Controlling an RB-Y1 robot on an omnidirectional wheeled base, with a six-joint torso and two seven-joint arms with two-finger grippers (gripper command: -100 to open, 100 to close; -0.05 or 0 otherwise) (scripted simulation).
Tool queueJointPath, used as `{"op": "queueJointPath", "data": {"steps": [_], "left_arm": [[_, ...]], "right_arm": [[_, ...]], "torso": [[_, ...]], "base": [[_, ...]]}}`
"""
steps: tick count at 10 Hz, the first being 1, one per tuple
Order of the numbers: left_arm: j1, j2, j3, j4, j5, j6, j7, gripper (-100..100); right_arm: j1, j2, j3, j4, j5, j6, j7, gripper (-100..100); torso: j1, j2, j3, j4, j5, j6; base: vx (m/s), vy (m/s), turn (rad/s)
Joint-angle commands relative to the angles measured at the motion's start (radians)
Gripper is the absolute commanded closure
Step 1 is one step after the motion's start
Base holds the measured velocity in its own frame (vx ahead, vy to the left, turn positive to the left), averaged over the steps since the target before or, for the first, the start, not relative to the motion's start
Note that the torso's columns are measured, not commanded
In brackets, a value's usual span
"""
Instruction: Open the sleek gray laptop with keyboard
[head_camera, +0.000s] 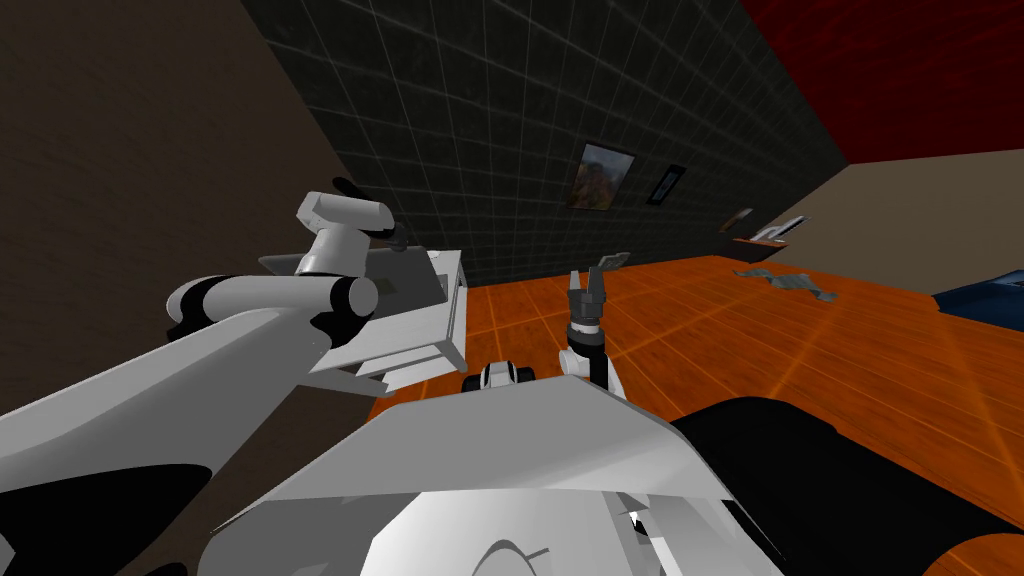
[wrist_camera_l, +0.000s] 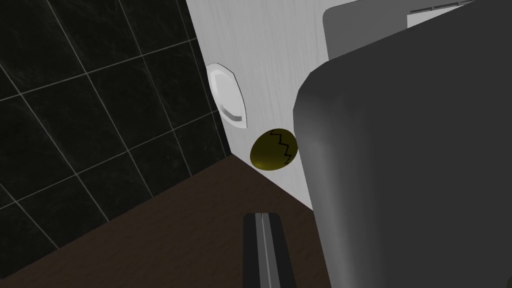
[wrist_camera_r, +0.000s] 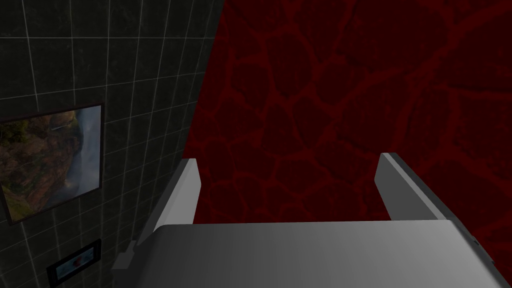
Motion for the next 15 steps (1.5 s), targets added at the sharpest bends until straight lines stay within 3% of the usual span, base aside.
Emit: {"op": "queueJointPath", "data": {"steps": [1, 2, 3, 6, 11, 12, 13, 15], "left_arm": [[-0.009, 0.0, -0.002, 0.066, -0.001, -0.007, -0.001, 100], [-0.009, 0.0, -0.002, 0.069, -0.001, -0.007, -0.001, 100], [-0.059, -0.026, 0.005, 0.104, -0.035, -0.05, -0.05, 100], [-0.136, -0.026, 0.005, 0.193, -0.035, -0.05, -0.054, 100], [-0.136, -0.026, 0.005, 0.265, -0.035, -0.05, -0.054, 100], [-0.136, -0.026, 0.005, 0.255, -0.035, -0.05, -0.054, 100], [-0.126, -0.038, 0.0, 0.242, -0.032, -0.008, -0.067, 100], [-0.126, -0.038, 0.0, 0.242, -0.032, -0.008, -0.067, 100]], "right_arm": [[0.0, 0.0, 0.0, 0.0, 0.0, 0.0, 0.0, 0], [0.0, 0.0, 0.0, 0.0, 0.0, 0.0, 0.0, 0], [0.0, 0.0, 0.0, 0.0, 0.0, 0.0, 0.0, 0], [0.0, 0.0, 0.0, 0.0, 0.0, 0.0, 0.0, 0], [0.0, 0.0, 0.0, 0.0, 0.0, 0.0, 0.0, 0], [0.0, 0.0, 0.0, 0.0, 0.0, 0.0, 0.0, 0], [0.0, 0.0, 0.0, 0.0, 0.0, 0.0, 0.0, 0], [0.0, 0.0, 0.0, 0.0, 0.0, 0.0, 0.0, 0]], "torso": [[0.0, 0.001, 0.001, 0.0, 0.0, 0.0], [0.001, 0.002, 0.001, -0.002, 0.002, 0.0], [0.002, 0.0, 0.0, -0.003, 0.003, 0.0], [0.0, 0.002, 0.002, 0.001, 0.0, -0.001], [0.001, 0.001, 0.001, 0.0, 0.001, 0.0], [0.002, 0.001, 0.001, -0.002, 0.002, -0.001], [0.002, 0.0, 0.0, -0.002, 0.002, 0.0], [0.001, -0.005, -0.003, -0.007, 0.003, 0.003]], "base": [[0.012, 0.004, -0.003], [0.008, 0.003, -0.001], [-0.059, 0.027, -0.163], [-0.042, 0.011, -0.014], [0.003, -0.001, -0.001], [0.0, 0.0, 0.0], [0.0, 0.01, -0.05], [-0.006, 0.009, -0.03]]}}
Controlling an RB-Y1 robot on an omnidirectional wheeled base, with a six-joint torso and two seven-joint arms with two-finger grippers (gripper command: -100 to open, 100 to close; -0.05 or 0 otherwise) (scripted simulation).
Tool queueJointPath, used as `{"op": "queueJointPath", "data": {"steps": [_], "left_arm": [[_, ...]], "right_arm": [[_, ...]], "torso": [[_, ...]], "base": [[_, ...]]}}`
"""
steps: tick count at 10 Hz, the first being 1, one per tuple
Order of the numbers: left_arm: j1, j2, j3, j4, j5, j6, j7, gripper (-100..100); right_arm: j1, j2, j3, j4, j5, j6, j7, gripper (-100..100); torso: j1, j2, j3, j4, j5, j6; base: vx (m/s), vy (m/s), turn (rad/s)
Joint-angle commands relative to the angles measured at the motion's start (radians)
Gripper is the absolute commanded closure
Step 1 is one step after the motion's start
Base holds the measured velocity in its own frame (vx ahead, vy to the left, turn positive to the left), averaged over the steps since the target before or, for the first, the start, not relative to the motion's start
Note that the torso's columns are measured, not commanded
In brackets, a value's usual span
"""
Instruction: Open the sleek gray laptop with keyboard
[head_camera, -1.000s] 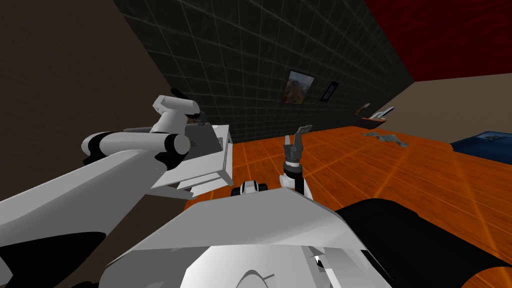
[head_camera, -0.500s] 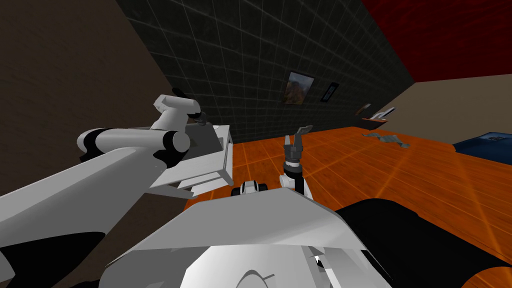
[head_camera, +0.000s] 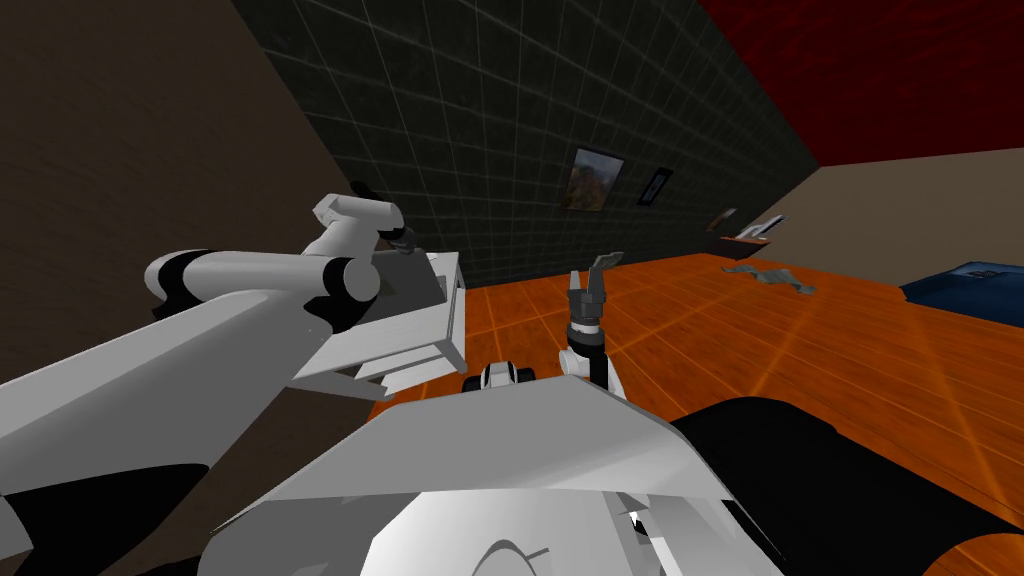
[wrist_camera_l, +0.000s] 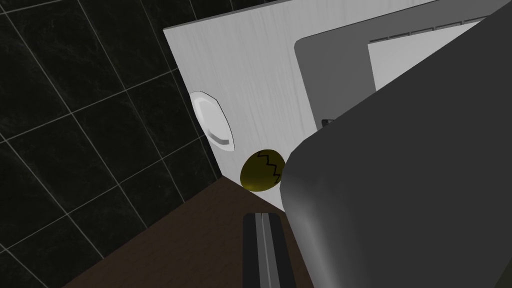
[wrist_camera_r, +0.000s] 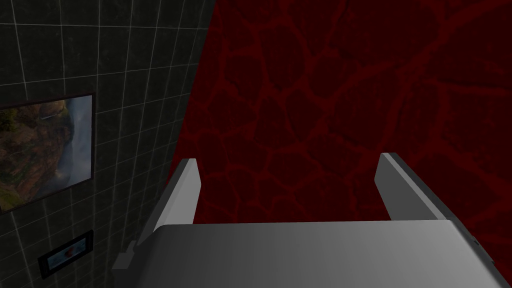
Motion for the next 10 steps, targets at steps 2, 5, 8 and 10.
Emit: {"op": "queueJointPath", "data": {"steps": [2, 5, 8, 10], "left_arm": [[0.024, -0.015, -0.002, -0.03, 0.003, 0.051, -0.006, 100], [0.026, -0.027, -0.008, -0.016, 0.005, 0.08, -0.021, 100], [0.005, -0.005, -0.007, -0.045, 0.004, 0.105, -0.029, -100], [0.001, -0.002, -0.007, -0.044, 0.003, 0.113, -0.031, -100]], "right_arm": [[0.0, 0.0, 0.0, 0.0, 0.0, 0.0, 0.0, 0], [0.0, 0.0, 0.0, 0.0, 0.0, 0.0, 0.0, 0], [0.0, 0.0, 0.0, 0.0, 0.0, 0.0, 0.0, 0], [0.0, 0.0, 0.0, 0.0, 0.0, 0.0, 0.0, 0]], "torso": [[0.0, -0.002, -0.001, -0.002, 0.001, 0.0], [0.002, -0.005, -0.003, -0.005, 0.003, 0.001], [0.005, 0.001, 0.001, 0.001, 0.001, -0.005], [0.009, 0.002, 0.002, -0.003, 0.005, -0.008]], "base": [[-0.001, 0.004, -0.025], [-0.001, 0.005, -0.033], [-0.03, 0.025, 0.003], [-0.009, 0.019, 0.016]]}}
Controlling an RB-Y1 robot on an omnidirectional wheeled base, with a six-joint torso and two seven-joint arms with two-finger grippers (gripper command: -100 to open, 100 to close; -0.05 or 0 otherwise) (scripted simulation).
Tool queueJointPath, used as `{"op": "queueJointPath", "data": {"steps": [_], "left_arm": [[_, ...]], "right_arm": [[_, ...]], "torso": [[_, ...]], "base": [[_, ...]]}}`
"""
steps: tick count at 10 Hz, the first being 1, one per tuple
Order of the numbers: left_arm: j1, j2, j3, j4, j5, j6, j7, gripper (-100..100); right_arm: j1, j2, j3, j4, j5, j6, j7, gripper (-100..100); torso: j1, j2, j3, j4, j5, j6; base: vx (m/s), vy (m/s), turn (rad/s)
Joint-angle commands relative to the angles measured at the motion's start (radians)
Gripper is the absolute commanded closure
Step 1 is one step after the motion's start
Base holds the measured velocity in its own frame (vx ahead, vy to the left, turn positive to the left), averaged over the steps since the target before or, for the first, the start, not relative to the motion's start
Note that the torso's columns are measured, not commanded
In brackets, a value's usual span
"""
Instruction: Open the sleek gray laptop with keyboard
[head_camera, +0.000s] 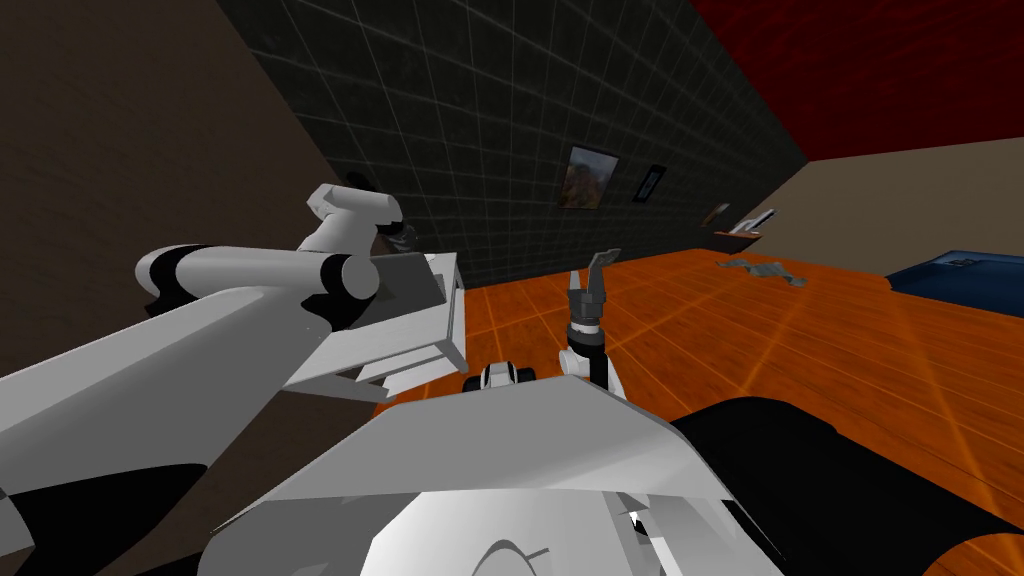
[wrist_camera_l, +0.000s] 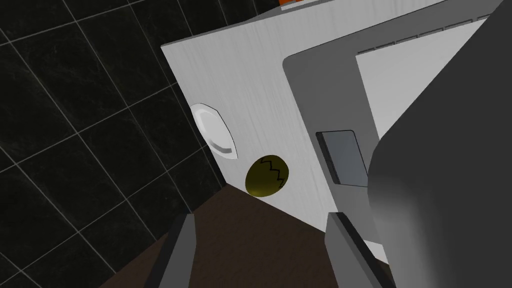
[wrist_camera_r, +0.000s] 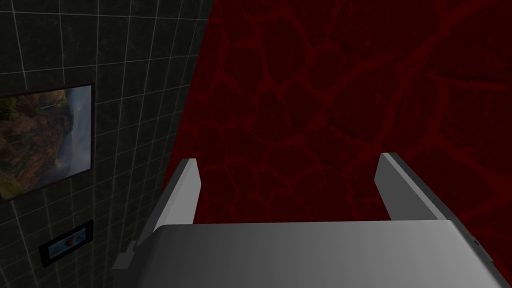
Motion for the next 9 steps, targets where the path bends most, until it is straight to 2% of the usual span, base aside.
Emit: {"op": "queueJointPath", "data": {"steps": [1, 4, 6, 8, 9], "left_arm": [[0.02, 0.002, -0.001, -0.015, -0.001, 0.038, -0.002, -100], [-0.007, 0.025, -0.003, -0.01, -0.003, 0.097, -0.022, -100], [-0.022, 0.038, -0.005, -0.007, -0.004, 0.128, -0.033, -100], [0.014, 0.025, -0.001, -0.016, 0.0, 0.098, -0.022, -100], [0.005, 0.03, -0.001, -0.021, -0.001, 0.113, -0.026, -100]], "right_arm": [[0.0, 0.0, 0.0, 0.0, 0.0, 0.0, 0.0, 0], [0.0, 0.0, 0.0, 0.0, 0.0, 0.0, 0.0, 0], [0.0, 0.0, 0.0, 0.0, 0.0, 0.0, 0.0, 0], [0.0, 0.0, 0.0, 0.0, 0.0, 0.0, 0.0, 0], [0.0, 0.0, 0.0, 0.0, 0.0, 0.0, 0.0, 0]], "torso": [[0.001, -0.004, -0.003, -0.004, 0.002, 0.001], [0.0, 0.0, -0.001, 0.005, -0.003, 0.002], [-0.009, 0.005, 0.003, 0.01, -0.008, 0.005], [-0.015, 0.005, 0.003, 0.01, -0.01, 0.006], [-0.013, 0.002, 0.001, 0.009, -0.01, 0.006]], "base": [[-0.037, 0.012, 0.033], [-0.066, 0.063, 0.046], [-0.055, 0.082, 0.047], [0.006, 0.04, 0.0], [0.022, 0.025, -0.003]]}}
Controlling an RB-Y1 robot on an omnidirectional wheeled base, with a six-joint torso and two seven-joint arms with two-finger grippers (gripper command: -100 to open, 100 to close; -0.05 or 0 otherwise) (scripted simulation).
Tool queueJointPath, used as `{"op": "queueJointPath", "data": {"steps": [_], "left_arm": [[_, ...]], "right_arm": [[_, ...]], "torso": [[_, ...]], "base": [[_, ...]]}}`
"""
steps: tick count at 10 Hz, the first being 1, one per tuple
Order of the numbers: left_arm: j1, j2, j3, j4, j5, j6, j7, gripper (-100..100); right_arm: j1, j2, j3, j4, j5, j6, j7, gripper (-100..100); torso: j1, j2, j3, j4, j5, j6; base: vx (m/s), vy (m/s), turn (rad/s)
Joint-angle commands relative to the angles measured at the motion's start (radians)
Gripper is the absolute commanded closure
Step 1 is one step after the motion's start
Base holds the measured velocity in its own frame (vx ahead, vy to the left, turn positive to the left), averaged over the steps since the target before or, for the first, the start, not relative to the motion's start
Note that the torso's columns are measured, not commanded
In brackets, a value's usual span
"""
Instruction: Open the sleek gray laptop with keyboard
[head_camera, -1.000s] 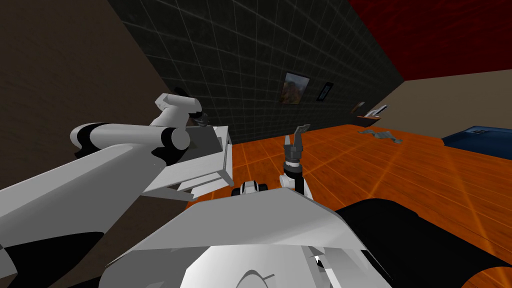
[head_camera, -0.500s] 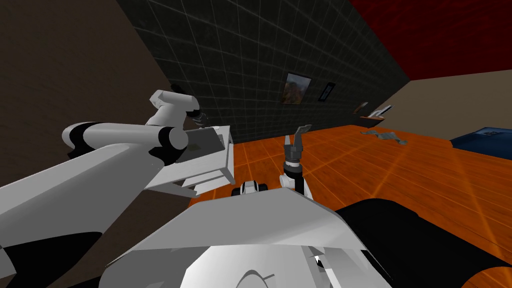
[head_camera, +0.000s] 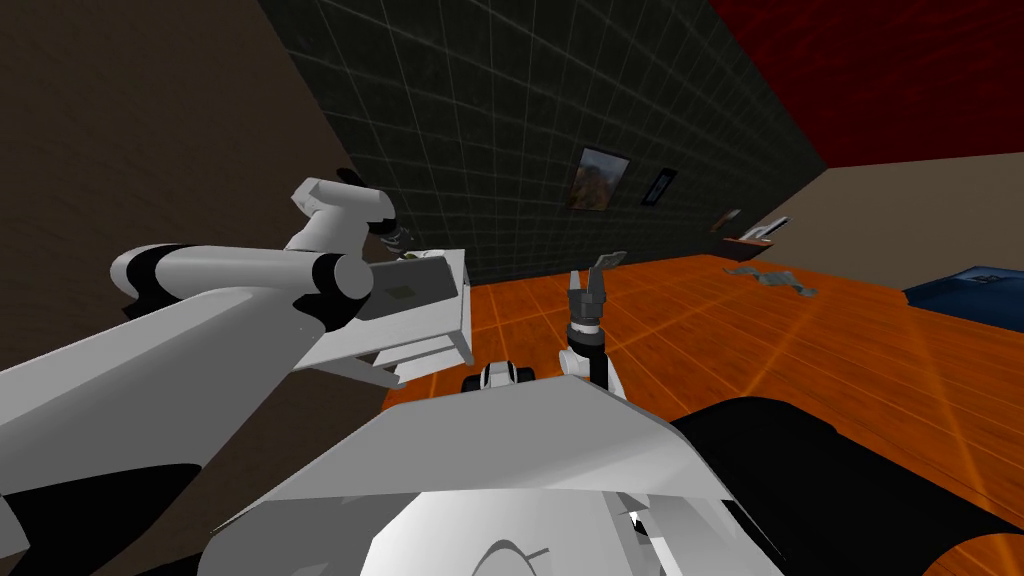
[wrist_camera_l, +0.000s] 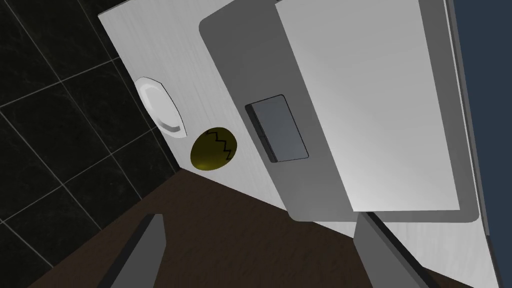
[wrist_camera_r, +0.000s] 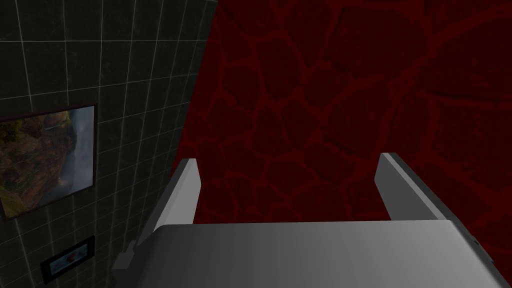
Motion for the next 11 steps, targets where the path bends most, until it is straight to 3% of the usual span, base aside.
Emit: {"op": "queueJointPath", "data": {"steps": [1, 2, 3, 4, 5, 7, 8, 9, 11], "left_arm": [[0.002, -0.001, 0.0, 0.0, 0.0, -0.004, 0.001, 100], [0.039, 0.05, 0.0, -0.019, 0.04, 0.046, -0.007, 100], [0.039, 0.062, 0.0, -0.019, 0.04, 0.047, -0.007, 100], [0.076, 0.101, -0.001, -0.038, 0.081, 0.09, -0.016, 100], [0.039, 0.124, -0.001, 0.04, 0.081, 0.07, -0.016, 100], [0.068, 0.124, -0.001, 0.027, 0.081, 0.099, -0.016, 100], [0.076, 0.124, -0.001, -0.03, 0.081, 0.099, -0.016, 100], [0.112, 0.168, -0.001, -0.057, 0.121, 0.15, -0.024, 100], [0.112, 0.186, -0.001, -0.057, 0.121, 0.15, -0.024, 100]], "right_arm": [[0.0, 0.0, 0.0, 0.0, 0.0, 0.0, 0.0, 0], [0.0, 0.0, 0.0, 0.0, 0.0, 0.0, 0.0, 0], [0.0, 0.0, 0.0, 0.0, 0.0, 0.0, 0.0, 0], [0.0, 0.0, 0.0, 0.0, 0.0, 0.0, 0.0, 0], [0.0, 0.0, 0.0, 0.0, 0.0, 0.0, 0.0, 0], [0.0, 0.0, 0.0, 0.0, 0.0, 0.0, 0.0, 0], [0.0, 0.0, 0.0, 0.0, 0.0, 0.0, 0.0, 0], [0.0, 0.0, 0.0, 0.0, 0.0, 0.0, 0.0, 0], [0.0, 0.0, 0.0, 0.0, 0.0, 0.0, 0.0, 0]], "torso": [[0.001, 0.001, 0.0, 0.0, 0.0, 0.0], [0.001, 0.003, 0.002, 0.001, 0.0, 0.0], [0.002, 0.002, 0.001, 0.001, 0.001, 0.0], [0.003, 0.002, 0.001, 0.001, 0.001, -0.001], [0.003, 0.001, 0.0, 0.0, 0.001, 0.0], [0.003, 0.006, 0.004, 0.002, 0.001, -0.001], [0.002, 0.008, 0.005, 0.002, 0.001, -0.001], [0.001, 0.007, 0.004, 0.003, 0.0, 0.0], [0.003, 0.001, 0.0, 0.0, 0.001, -0.001]], "base": [[0.0, 0.0, 0.0], [0.065, -0.002, -0.24], [0.079, 0.006, -0.155], [0.107, 0.013, -0.316], [0.084, 0.019, -0.13], [0.019, 0.0, 0.037], [-0.009, -0.004, 0.0], [0.055, 0.002, -0.252], [0.051, 0.014, -0.082]]}}
